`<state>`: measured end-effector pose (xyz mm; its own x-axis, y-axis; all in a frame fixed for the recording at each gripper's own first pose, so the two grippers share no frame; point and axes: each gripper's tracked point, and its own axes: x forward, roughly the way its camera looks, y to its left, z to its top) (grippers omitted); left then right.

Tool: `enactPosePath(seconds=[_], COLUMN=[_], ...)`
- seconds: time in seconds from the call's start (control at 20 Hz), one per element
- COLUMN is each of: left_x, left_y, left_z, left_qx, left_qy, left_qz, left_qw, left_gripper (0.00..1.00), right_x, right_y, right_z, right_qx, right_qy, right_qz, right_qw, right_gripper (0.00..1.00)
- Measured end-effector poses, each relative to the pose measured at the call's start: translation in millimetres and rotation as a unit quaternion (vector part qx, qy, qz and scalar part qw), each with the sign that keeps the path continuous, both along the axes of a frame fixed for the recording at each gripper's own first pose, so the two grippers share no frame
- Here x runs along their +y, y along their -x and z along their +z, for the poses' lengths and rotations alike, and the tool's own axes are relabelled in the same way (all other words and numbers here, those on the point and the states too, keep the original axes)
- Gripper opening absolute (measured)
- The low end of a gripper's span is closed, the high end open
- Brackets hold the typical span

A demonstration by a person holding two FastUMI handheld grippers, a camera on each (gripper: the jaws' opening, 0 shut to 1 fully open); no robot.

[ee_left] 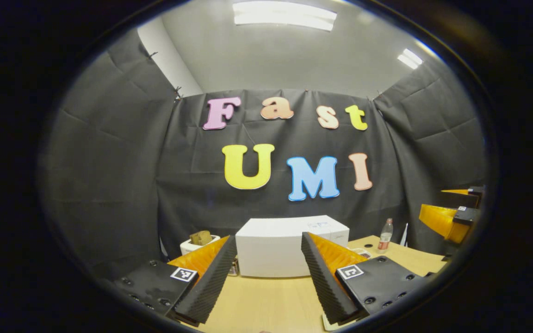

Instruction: Open the microwave oven with the left hand, put the food in, and close the microwave oven.

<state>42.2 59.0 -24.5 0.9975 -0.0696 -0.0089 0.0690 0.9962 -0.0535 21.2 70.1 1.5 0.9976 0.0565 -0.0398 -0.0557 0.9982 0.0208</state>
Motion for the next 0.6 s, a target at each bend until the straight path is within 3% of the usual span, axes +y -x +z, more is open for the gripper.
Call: enactPosePath(seconds=[0.6], left_x=[0.9], left_y=[-3.3], left_z=[4.8], left_qx=[-0.008], left_qy=[-0.007], left_qz=[-0.002], left_qw=[1.000], left_gripper=[0.94], right_x=[2.0], right_y=[-3.2], right_z=[5.5], right_qx=[-0.007], right_qy=[-0.003], right_qz=[-0.002], right_qw=[1.000], right_gripper=[0.97])
